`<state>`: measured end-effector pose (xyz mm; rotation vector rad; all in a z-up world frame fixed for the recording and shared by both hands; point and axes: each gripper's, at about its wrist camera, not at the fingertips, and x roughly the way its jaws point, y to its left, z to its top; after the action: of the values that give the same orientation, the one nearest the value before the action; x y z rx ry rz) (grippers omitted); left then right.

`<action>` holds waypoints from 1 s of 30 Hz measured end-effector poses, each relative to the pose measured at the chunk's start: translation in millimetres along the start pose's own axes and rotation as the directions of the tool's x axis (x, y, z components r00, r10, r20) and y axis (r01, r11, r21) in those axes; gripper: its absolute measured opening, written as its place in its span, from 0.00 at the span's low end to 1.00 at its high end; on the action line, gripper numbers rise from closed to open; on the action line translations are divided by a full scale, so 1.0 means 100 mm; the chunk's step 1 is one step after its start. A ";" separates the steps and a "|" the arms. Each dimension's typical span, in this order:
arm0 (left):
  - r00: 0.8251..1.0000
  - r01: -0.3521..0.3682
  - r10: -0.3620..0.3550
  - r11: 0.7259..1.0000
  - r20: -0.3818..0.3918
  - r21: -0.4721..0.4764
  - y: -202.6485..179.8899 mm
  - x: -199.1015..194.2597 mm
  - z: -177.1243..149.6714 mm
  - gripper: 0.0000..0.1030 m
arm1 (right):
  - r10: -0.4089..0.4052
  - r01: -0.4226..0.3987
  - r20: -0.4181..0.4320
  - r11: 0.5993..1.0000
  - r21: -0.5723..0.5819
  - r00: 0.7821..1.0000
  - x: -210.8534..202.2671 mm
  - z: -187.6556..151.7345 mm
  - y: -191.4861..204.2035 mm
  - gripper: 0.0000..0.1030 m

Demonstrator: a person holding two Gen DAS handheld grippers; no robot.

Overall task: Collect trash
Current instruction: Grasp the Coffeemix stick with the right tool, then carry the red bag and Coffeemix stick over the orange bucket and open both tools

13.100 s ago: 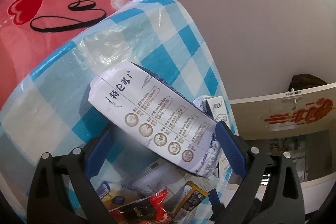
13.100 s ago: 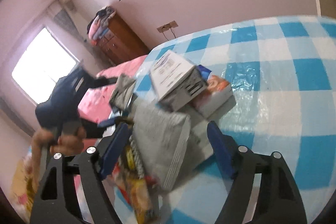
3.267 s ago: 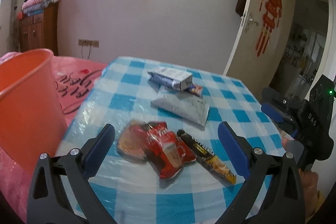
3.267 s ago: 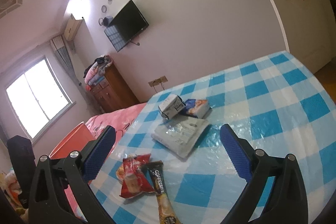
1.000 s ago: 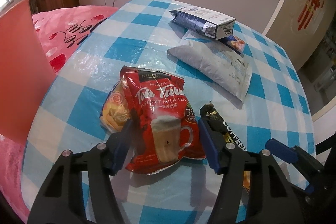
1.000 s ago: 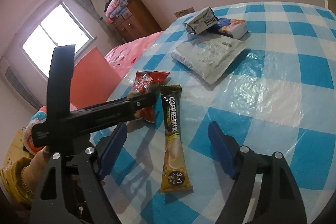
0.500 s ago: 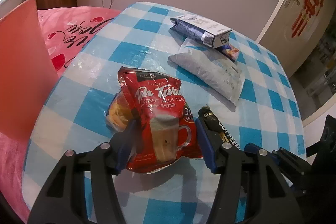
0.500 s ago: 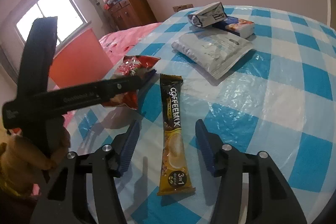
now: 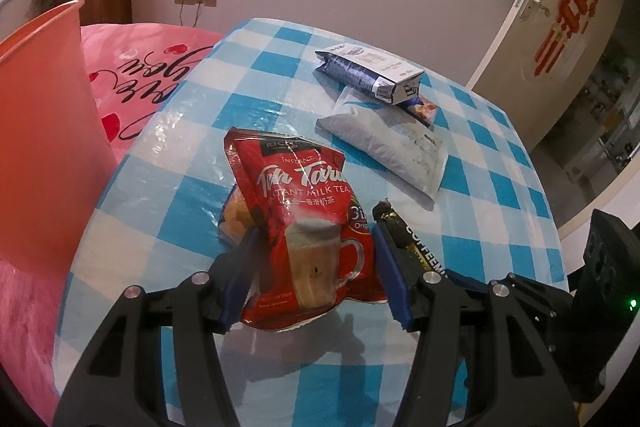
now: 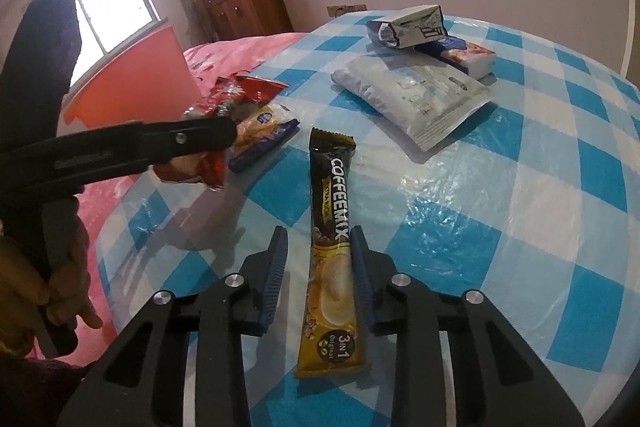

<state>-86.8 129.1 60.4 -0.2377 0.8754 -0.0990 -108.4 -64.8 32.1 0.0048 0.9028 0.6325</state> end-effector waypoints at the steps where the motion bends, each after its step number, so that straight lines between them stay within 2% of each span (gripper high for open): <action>1: 1.000 0.002 -0.002 1.000 0.002 0.004 0.01 -0.01 0.00 0.56 | -0.004 0.004 -0.003 1.000 -0.001 1.000 0.01 0.00 0.01 0.33; 5: 1.000 0.015 -0.015 1.000 0.010 0.014 0.08 -0.03 -0.02 0.56 | -0.031 0.031 -0.015 0.999 -0.014 0.999 0.05 0.01 0.04 0.32; 12: 0.999 0.044 -0.044 0.999 0.014 0.026 0.17 -0.03 -0.04 0.56 | -0.060 0.060 -0.016 0.998 -0.015 0.998 0.05 0.00 0.03 0.21; 17: 0.998 0.066 -0.067 0.996 0.021 0.055 0.19 -0.05 -0.07 0.56 | -0.066 0.065 -0.015 0.998 -0.024 0.998 0.04 -0.01 0.05 0.20; 25: 0.993 0.110 -0.113 0.991 0.035 0.074 0.23 -0.09 -0.08 0.56 | -0.119 0.120 0.024 0.993 -0.016 0.993 -0.03 -0.03 0.05 0.12; 30: 0.990 0.128 -0.132 0.988 0.042 0.082 0.25 -0.13 -0.10 0.56 | -0.149 0.149 0.053 0.989 0.012 0.987 -0.10 -0.02 0.00 0.11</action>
<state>-102.4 154.3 57.7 -0.2224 0.8063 -0.2484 -114.3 -70.6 37.5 -0.0383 0.8450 0.4875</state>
